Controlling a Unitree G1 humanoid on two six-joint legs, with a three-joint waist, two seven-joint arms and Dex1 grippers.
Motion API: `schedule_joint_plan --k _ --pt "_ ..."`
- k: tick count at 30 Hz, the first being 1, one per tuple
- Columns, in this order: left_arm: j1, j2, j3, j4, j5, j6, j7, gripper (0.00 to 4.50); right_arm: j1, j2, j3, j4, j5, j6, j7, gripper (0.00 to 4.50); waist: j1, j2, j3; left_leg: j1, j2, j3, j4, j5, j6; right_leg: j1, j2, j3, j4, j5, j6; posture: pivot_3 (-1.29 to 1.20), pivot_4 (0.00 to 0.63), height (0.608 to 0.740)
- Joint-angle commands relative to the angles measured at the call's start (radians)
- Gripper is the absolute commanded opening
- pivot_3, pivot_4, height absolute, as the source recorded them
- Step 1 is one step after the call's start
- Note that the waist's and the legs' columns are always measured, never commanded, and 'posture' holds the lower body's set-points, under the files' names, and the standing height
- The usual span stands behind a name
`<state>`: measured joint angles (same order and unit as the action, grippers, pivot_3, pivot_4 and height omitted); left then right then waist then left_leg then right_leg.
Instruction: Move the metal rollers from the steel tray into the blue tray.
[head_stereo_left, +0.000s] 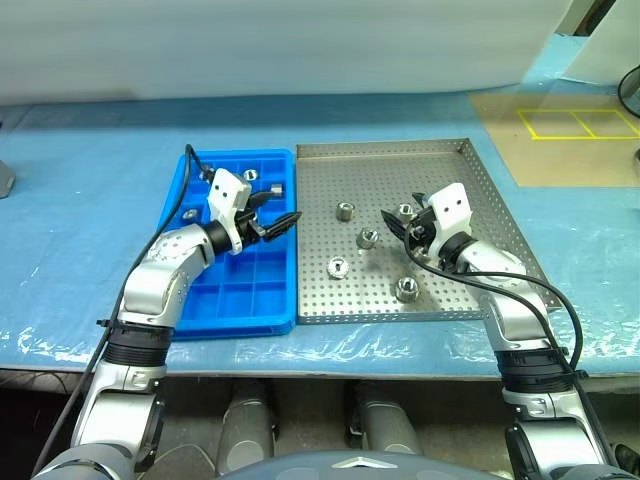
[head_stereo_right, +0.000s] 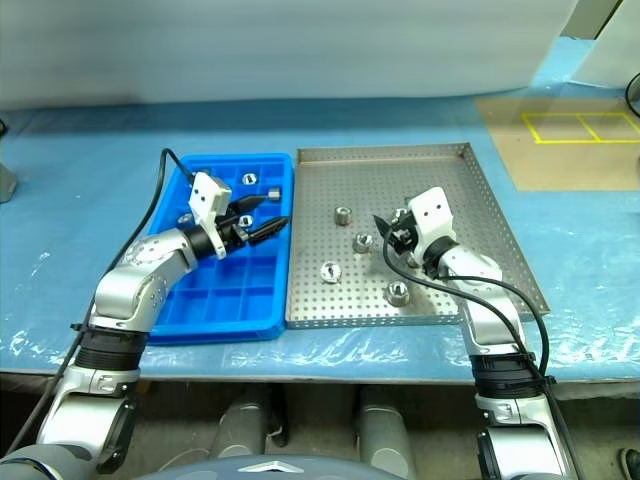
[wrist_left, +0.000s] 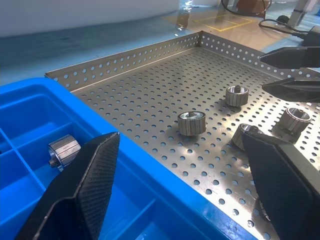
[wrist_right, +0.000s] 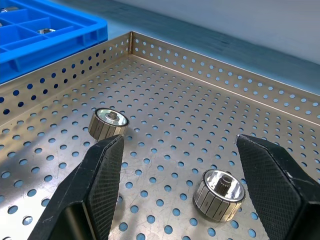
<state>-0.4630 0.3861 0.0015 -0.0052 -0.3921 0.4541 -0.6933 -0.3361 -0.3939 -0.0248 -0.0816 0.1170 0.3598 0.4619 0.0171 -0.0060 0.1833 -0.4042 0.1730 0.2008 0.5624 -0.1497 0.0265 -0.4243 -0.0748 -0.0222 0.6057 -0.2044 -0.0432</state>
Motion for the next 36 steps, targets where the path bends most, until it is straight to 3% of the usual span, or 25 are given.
schedule_joint_plan --k 1,5,8,9,36 --pt "-0.015 -0.002 0.011 -0.017 -0.001 -0.013 0.003 4.08 -0.014 0.001 0.000 -0.033 0.004 -0.007 -0.004 3.66 0.000 0.000 0.000 0.000 0.000 0.000 0.000 0.000 0.000 0.000 0.000 0.000 0.000 0.000 0.000 -0.14 0.150 0.740" --pt "-0.017 -0.007 0.014 -0.018 -0.006 -0.011 0.001 4.08 -0.014 0.007 -0.007 -0.034 0.014 -0.010 -0.004 3.66 0.000 0.000 0.000 0.000 0.000 0.000 0.000 0.000 0.000 0.000 0.000 0.000 0.000 0.000 0.000 -0.14 0.150 0.740" --pt "-0.024 -0.018 0.028 -0.013 -0.019 -0.010 0.009 4.08 -0.018 0.010 -0.024 -0.032 0.029 -0.019 -0.002 4.17 0.000 0.000 0.000 0.000 0.000 0.000 0.000 0.000 0.000 0.000 0.000 0.000 0.000 0.000 0.000 -0.15 0.150 0.740" --pt "-0.027 -0.018 0.029 -0.011 -0.018 -0.012 0.007 4.45 -0.019 0.009 -0.025 -0.034 0.033 -0.019 0.001 4.49 0.000 0.000 0.000 0.000 0.000 0.000 0.000 0.000 0.000 0.000 0.000 0.000 0.000 0.000 0.000 -0.15 0.150 0.740" --pt "-0.038 -0.017 0.012 -0.015 -0.006 -0.007 0.005 4.48 -0.014 0.003 -0.004 -0.041 0.026 0.004 -0.002 4.50 0.000 0.000 0.000 0.000 0.000 0.000 0.000 0.000 0.000 0.000 0.000 0.000 0.000 0.000 0.000 -0.15 0.150 0.740"
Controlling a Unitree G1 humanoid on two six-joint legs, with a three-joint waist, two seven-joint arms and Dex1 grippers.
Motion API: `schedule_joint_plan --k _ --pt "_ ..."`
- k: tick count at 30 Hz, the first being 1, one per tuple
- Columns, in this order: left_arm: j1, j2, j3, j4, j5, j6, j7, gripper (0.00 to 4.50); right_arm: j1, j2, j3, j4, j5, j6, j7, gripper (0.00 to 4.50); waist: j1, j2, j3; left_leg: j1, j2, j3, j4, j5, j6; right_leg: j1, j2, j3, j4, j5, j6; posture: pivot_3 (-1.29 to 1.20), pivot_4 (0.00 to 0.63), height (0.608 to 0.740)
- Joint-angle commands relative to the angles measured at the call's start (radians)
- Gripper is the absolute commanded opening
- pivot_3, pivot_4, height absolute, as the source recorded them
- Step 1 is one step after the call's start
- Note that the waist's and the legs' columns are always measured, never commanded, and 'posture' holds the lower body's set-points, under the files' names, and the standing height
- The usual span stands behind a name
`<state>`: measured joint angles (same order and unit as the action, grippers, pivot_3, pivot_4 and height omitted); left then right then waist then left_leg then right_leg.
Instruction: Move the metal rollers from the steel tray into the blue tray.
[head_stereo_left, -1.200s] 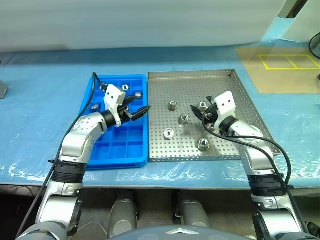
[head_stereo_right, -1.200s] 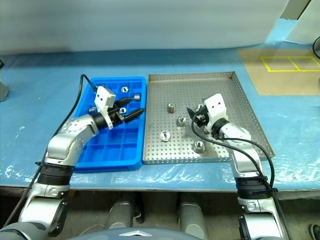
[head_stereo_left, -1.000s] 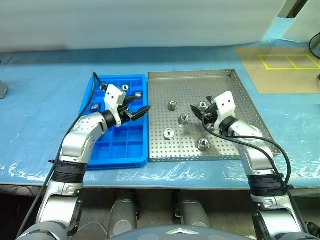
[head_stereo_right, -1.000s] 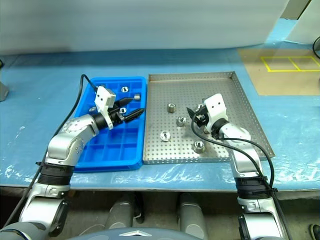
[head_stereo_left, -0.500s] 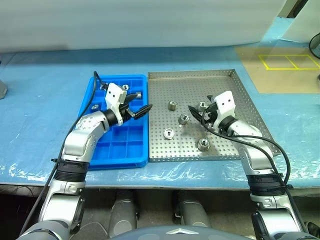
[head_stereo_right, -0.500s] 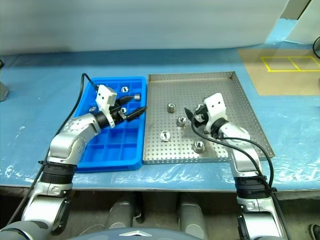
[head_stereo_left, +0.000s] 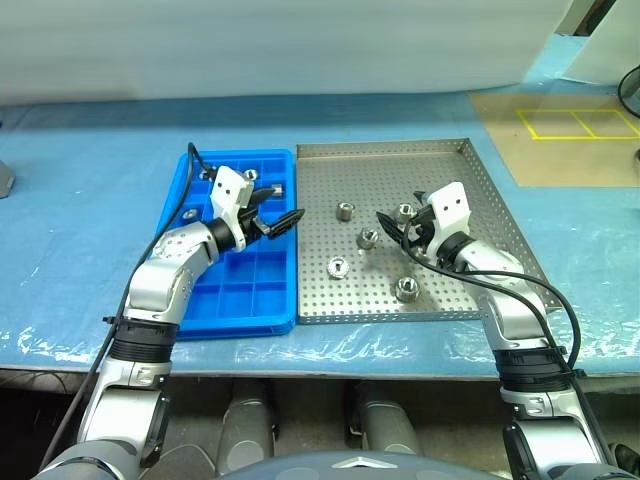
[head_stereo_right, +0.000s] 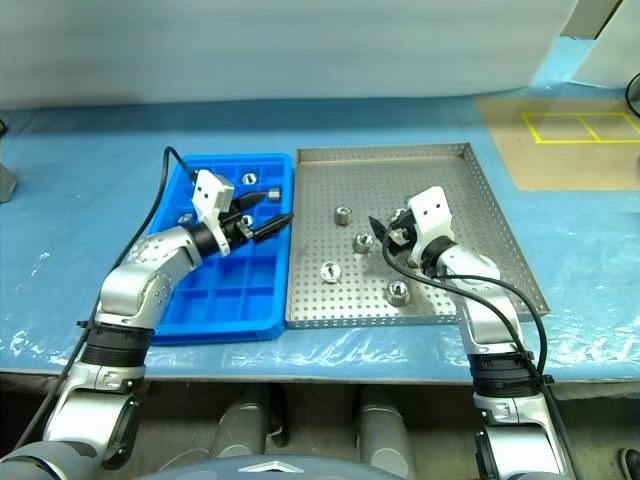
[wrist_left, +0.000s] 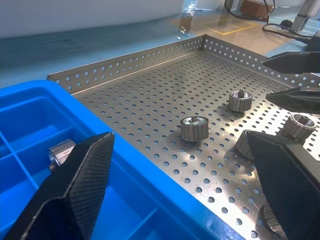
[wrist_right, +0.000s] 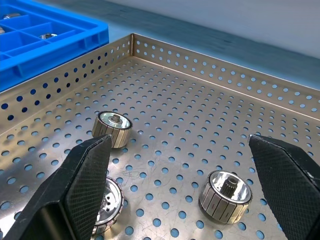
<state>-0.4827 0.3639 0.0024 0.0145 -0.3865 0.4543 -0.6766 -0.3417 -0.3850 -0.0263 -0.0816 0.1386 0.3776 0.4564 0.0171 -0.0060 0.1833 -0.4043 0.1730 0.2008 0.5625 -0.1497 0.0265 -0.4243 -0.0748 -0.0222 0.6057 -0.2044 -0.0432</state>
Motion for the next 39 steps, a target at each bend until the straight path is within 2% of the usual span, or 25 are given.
schedule_joint_plan --k 1,5,9,15,21,24,29,33,39 --pt "-0.025 0.004 0.008 -0.037 -0.015 -0.006 -0.017 4.48 -0.007 -0.009 -0.002 -0.047 0.009 -0.012 0.011 4.50 0.000 0.000 0.000 0.000 0.000 0.000 0.000 0.000 0.000 0.000 0.000 0.000 0.000 0.000 0.000 -0.15 0.150 0.740" --pt "-0.093 -0.001 -0.014 -0.003 -0.012 -0.022 -0.059 4.48 -0.010 -0.026 -0.014 -0.096 0.061 0.030 0.067 4.50 0.000 0.000 0.000 0.000 0.000 0.000 0.000 0.000 0.000 0.000 0.000 0.000 0.000 0.000 0.000 -0.16 0.150 0.740" --pt "-0.216 -0.017 -0.092 0.080 0.023 -0.074 -0.167 4.48 -0.011 -0.076 -0.041 -0.114 0.081 0.057 0.098 4.50 0.008 0.000 0.000 0.000 0.000 0.000 0.001 0.000 0.000 0.001 0.000 0.000 0.000 0.000 0.000 -0.19 0.150 0.740" --pt "-0.350 0.001 -0.247 0.161 0.057 -0.149 -0.465 4.48 0.053 -0.177 -0.027 -0.267 0.172 0.162 0.221 4.50 0.004 0.000 0.000 0.000 0.000 0.000 0.000 0.000 0.001 0.001 0.000 0.000 -0.001 0.000 0.000 -0.24 0.150 0.740" --pt "-0.453 0.001 -0.362 0.345 0.132 -0.254 -0.708 4.48 0.151 -0.241 -0.085 -0.377 0.221 0.233 0.225 4.50 -0.004 0.000 0.000 0.001 0.000 0.001 0.001 0.000 0.001 0.001 0.000 0.000 0.000 0.000 0.000 -0.32 0.150 0.740" --pt "-0.477 0.001 -0.427 0.453 0.220 -0.376 -0.784 4.48 0.233 -0.242 -0.093 -0.465 0.258 0.276 0.218 4.50 -0.005 0.000 0.000 0.002 0.000 0.001 0.001 0.000 0.001 0.002 0.000 0.000 -0.001 -0.001 0.000 -0.37 0.150 0.740" --pt "-0.527 -0.042 -0.474 0.674 0.341 -0.564 -0.807 4.48 0.325 -0.244 -0.064 -0.552 0.272 0.318 0.195 4.50 -0.009 0.000 0.000 0.001 0.000 0.001 0.001 -0.001 0.002 0.002 0.000 0.000 -0.002 -0.001 0.001 -0.42 0.150 0.740" --pt "-0.585 -0.117 -0.489 0.854 0.440 -0.651 -0.729 4.48 0.328 -0.204 -0.063 -0.566 0.261 0.321 0.127 4.50 -0.017 0.000 0.000 0.000 -0.001 0.001 0.002 -0.001 0.002 0.002 -0.001 0.000 -0.002 -0.003 0.005 -0.45 0.150 0.740" --pt "-0.632 -0.170 -0.519 0.976 0.572 -0.716 -0.648 4.48 0.332 -0.198 -0.049 -0.556 0.236 0.307 0.081 4.50 -0.031 0.000 0.000 0.000 -0.001 0.000 0.002 -0.002 0.003 0.002 -0.001 0.000 -0.003 -0.002 0.003 -0.46 0.150 0.740"
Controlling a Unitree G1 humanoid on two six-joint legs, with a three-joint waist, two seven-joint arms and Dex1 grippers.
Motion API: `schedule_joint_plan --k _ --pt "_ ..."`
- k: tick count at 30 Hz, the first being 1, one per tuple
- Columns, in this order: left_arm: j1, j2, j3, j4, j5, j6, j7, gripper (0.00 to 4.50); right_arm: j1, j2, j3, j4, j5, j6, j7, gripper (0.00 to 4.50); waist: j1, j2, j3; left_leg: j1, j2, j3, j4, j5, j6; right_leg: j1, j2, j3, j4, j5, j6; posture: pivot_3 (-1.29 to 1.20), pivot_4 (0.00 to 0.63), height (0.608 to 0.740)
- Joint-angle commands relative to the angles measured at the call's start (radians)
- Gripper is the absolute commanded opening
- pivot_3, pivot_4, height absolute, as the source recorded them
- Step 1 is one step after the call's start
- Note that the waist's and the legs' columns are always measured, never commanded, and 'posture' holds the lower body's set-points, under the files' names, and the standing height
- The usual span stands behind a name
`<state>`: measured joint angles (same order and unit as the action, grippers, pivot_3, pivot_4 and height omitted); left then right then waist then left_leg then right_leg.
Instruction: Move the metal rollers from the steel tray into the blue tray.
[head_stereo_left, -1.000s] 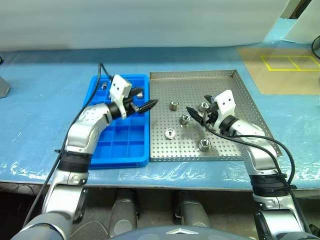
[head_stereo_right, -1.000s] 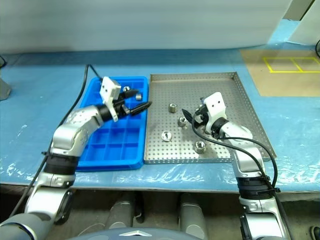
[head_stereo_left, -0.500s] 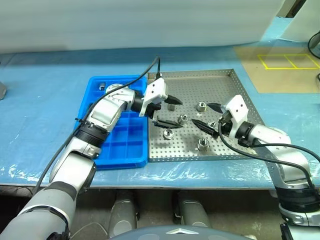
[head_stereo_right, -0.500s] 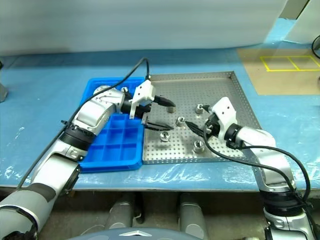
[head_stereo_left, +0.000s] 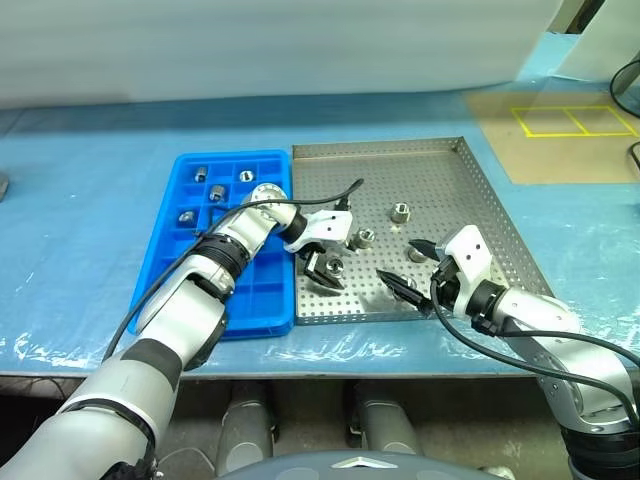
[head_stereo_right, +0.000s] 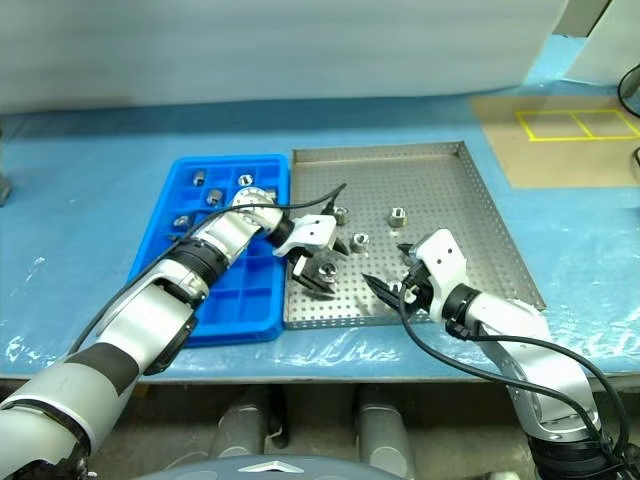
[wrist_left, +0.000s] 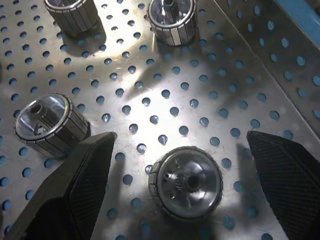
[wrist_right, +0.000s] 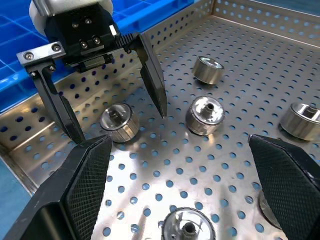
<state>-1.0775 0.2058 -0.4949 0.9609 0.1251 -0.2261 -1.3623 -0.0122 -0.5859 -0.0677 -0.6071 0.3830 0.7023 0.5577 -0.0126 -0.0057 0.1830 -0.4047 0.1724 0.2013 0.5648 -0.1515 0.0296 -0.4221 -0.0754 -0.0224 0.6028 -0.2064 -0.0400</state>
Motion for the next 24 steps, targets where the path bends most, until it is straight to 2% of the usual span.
schedule_joint_plan --k 1,6,13,17,21,24 --pt "-0.037 -0.013 -0.029 0.036 0.077 -0.046 0.038 4.48 0.001 0.005 -0.010 -0.027 -0.012 -0.019 -0.027 4.50 -0.003 0.000 0.000 0.000 0.000 0.000 0.000 0.000 0.000 0.000 0.000 0.000 0.000 0.000 0.000 -0.47 0.150 0.740" --pt "-0.035 -0.010 -0.059 0.072 0.162 -0.090 0.073 4.48 0.006 0.015 -0.002 -0.020 -0.027 -0.030 -0.052 4.50 -0.005 0.000 0.000 0.001 0.000 0.000 0.000 0.000 0.000 0.000 0.000 0.000 -0.001 0.000 0.000 -0.47 0.150 0.740" --pt "-0.021 -0.007 -0.052 0.070 0.166 -0.128 0.040 4.48 0.017 0.022 0.003 -0.011 -0.043 -0.045 -0.066 4.50 -0.006 0.000 0.000 0.004 0.000 0.000 0.002 0.000 0.000 0.004 0.000 0.000 -0.001 -0.002 0.004 -0.48 0.150 0.740" --pt "-0.021 -0.005 -0.053 0.075 0.185 -0.121 0.060 3.26 0.014 0.021 0.006 -0.002 -0.053 -0.052 -0.066 4.50 -0.006 0.000 0.000 0.004 0.000 -0.001 0.002 0.000 0.000 0.005 0.000 0.000 -0.001 -0.002 0.004 -0.47 0.150 0.740" --pt "-0.015 0.007 -0.047 0.064 0.174 -0.126 0.028 3.26 0.002 0.022 0.013 0.013 -0.064 -0.060 -0.066 4.50 -0.007 0.000 0.000 0.004 0.000 -0.001 0.003 0.000 0.000 0.005 0.000 0.000 -0.001 -0.002 0.004 -0.46 0.150 0.740" --pt "-0.012 0.012 -0.036 0.050 0.161 -0.118 0.010 2.66 -0.008 0.023 0.019 0.025 -0.072 -0.069 -0.066 4.50 -0.011 0.000 0.000 0.004 0.000 -0.001 0.003 0.000 0.000 0.005 0.000 0.000 -0.001 -0.002 0.004 -0.46 0.150 0.740"
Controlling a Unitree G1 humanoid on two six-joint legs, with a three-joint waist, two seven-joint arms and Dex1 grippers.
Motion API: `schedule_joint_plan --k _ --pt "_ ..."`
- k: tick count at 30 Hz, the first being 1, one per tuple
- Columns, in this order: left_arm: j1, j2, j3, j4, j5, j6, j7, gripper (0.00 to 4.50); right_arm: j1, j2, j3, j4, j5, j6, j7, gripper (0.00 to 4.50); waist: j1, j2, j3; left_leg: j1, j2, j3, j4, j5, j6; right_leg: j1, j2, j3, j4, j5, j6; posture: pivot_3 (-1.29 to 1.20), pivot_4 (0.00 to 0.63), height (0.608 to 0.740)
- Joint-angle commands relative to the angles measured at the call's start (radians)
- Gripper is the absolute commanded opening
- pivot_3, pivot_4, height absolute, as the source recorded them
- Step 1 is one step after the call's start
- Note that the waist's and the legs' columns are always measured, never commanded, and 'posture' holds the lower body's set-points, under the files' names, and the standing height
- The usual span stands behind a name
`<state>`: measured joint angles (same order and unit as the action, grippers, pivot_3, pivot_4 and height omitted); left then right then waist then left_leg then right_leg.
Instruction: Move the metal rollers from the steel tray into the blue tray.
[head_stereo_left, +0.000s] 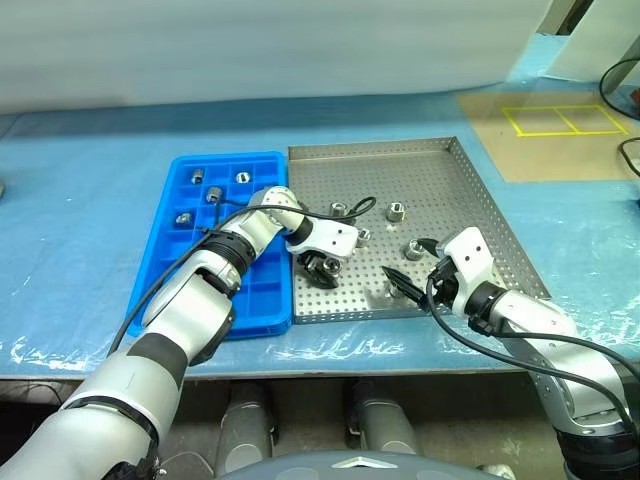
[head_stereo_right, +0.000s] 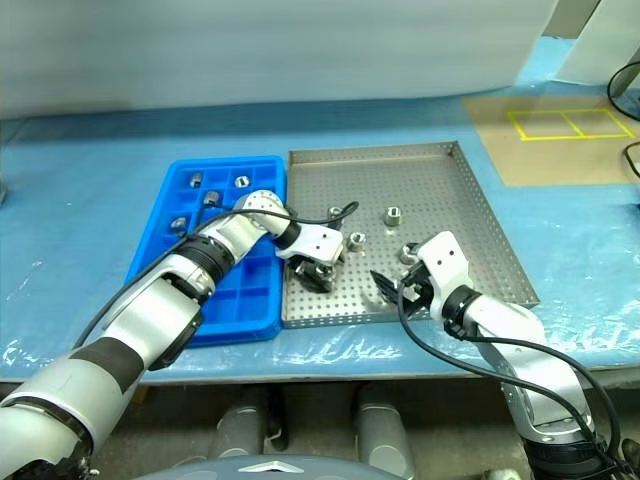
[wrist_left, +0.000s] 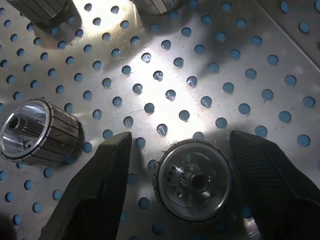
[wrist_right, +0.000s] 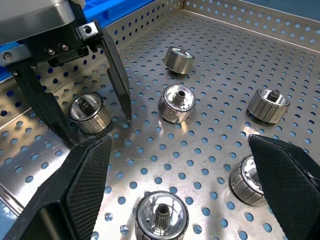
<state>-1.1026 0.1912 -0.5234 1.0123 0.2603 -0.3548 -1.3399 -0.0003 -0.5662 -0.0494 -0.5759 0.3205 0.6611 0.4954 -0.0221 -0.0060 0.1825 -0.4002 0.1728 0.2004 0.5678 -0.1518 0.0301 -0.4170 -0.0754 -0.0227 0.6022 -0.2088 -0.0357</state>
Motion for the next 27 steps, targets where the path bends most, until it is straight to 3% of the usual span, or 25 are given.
schedule_joint_plan --k 1,2,6,12,19,27 --pt "0.010 0.022 -0.002 0.001 0.029 0.029 0.009 2.34 -0.022 0.004 0.003 -0.002 -0.012 -0.029 -0.003 4.50 -0.002 0.000 0.000 0.000 0.000 0.000 0.000 0.000 0.000 0.000 0.000 0.000 0.000 0.000 0.000 -0.46 0.150 0.740" --pt "0.009 0.019 0.001 0.003 0.031 0.040 0.017 2.06 -0.025 0.004 0.006 0.002 -0.016 -0.031 -0.004 4.50 -0.001 0.000 0.000 0.000 0.000 0.000 -0.001 0.000 0.000 0.000 0.000 0.000 0.000 0.000 0.000 -0.45 0.150 0.740" --pt "0.031 0.038 0.020 -0.044 -0.014 0.037 -0.074 1.74 -0.038 0.005 0.014 0.014 -0.028 -0.038 -0.003 4.50 -0.002 0.000 0.000 0.000 0.000 0.000 -0.001 0.000 0.000 0.000 0.000 0.000 0.000 0.000 0.000 -0.44 0.150 0.740" --pt "0.037 0.052 0.070 -0.114 -0.054 0.080 -0.042 1.74 -0.057 0.009 0.021 0.029 -0.029 -0.042 0.005 4.50 -0.006 0.000 0.000 -0.002 0.000 0.000 -0.002 0.000 0.000 -0.002 0.000 -0.001 0.000 0.003 -0.006 -0.42 0.150 0.740" --pt "0.135 0.126 0.230 -0.564 -0.232 0.306 -0.002 1.74 -0.111 0.005 0.021 0.034 -0.008 -0.035 0.033 4.50 -0.003 0.000 0.000 -0.006 0.000 0.000 -0.003 0.000 0.000 -0.005 0.000 -0.001 0.000 0.004 -0.008 -0.36 0.150 0.740" --pt "0.297 0.300 0.437 -0.862 -0.347 0.482 0.148 1.74 -0.337 0.008 0.087 0.165 0.003 -0.080 0.148 4.50 -0.004 0.002 0.001 -0.003 0.001 0.000 -0.003 0.001 -0.001 -0.005 0.000 -0.001 0.003 0.004 -0.008 -0.18 0.150 0.740"
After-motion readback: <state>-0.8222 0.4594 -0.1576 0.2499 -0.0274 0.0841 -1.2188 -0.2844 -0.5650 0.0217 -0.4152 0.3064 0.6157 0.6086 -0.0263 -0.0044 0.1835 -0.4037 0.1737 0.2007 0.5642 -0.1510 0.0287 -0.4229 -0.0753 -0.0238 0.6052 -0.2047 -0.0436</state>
